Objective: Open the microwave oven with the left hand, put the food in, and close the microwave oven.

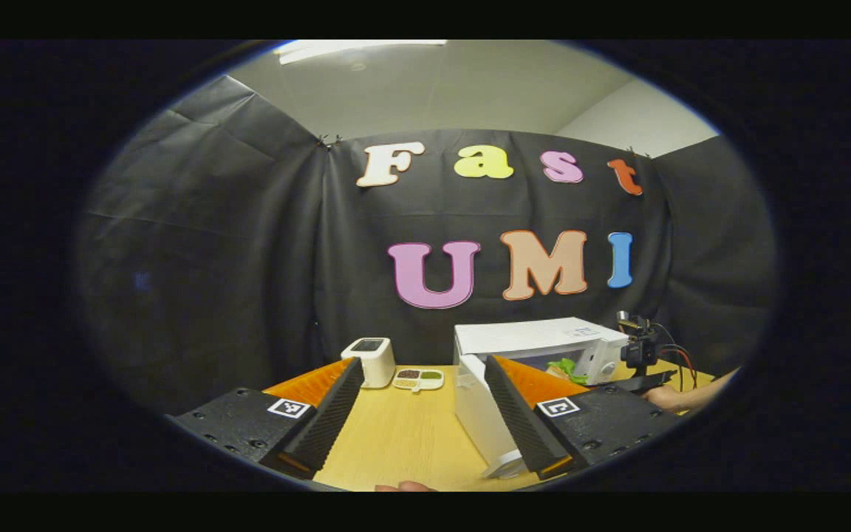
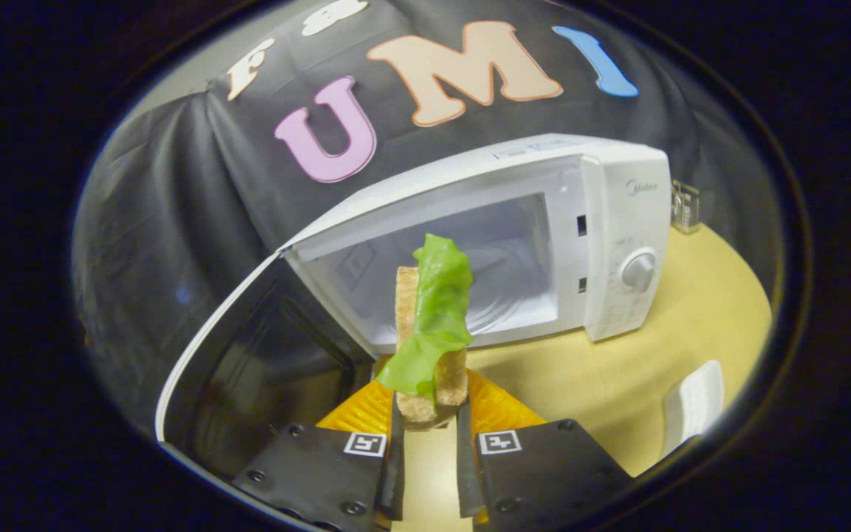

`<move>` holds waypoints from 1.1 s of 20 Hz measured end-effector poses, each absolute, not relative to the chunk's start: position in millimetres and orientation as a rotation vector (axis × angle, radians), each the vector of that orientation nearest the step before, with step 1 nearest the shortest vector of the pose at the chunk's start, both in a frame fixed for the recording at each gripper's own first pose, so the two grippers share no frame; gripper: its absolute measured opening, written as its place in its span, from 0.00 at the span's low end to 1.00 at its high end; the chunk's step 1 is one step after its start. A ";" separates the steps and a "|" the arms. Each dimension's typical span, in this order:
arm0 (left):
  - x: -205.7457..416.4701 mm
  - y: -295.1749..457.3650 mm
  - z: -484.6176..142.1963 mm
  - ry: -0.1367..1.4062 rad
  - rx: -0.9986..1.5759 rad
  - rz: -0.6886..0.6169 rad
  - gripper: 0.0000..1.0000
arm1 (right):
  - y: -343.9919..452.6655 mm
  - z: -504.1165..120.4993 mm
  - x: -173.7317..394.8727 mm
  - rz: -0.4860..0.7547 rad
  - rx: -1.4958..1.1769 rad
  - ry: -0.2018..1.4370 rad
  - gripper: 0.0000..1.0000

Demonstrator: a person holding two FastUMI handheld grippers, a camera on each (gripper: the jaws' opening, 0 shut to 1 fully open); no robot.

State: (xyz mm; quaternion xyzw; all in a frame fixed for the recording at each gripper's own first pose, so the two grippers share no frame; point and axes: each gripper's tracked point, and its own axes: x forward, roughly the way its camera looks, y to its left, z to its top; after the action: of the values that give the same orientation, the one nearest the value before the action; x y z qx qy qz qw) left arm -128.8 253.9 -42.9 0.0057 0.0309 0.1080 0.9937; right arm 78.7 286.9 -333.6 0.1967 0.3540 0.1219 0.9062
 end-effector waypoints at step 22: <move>-152.9 272.5 -53.2 0.124 0.048 0.279 0.96 | 345.1 -392.1 219.1 -0.110 0.919 0.676 0.31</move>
State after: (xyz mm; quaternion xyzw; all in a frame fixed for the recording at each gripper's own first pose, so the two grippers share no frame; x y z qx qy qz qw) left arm -152.9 272.5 -53.2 0.0237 0.0618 0.1391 0.9881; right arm 219.1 345.1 -392.1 0.4348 0.3197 -0.0519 0.8403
